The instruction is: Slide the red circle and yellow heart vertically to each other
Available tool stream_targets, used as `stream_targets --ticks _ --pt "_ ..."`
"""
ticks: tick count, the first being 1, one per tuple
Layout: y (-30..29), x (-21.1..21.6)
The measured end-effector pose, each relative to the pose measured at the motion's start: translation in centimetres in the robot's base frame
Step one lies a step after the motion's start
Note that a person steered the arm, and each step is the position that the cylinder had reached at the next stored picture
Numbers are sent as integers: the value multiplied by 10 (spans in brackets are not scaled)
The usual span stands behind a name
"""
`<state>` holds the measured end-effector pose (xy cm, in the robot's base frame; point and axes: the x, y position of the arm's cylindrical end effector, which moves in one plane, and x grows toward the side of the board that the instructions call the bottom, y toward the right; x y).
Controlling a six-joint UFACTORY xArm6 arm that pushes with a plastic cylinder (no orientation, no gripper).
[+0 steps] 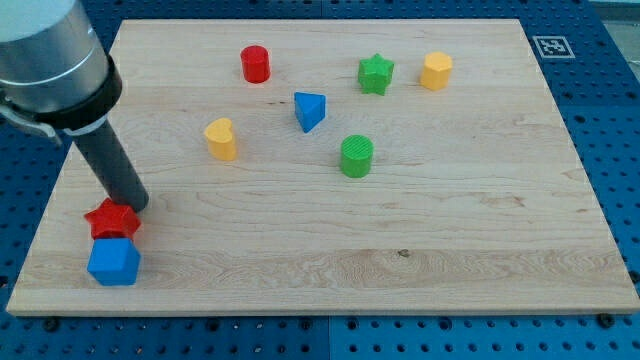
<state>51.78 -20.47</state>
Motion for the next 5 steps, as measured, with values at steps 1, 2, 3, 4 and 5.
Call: stream_targets --ticks 1,2,3,4,5 --pt "0 -4" --pt "5 -51" --pt "7 -70" --pt "7 -70" --pt "29 -73"
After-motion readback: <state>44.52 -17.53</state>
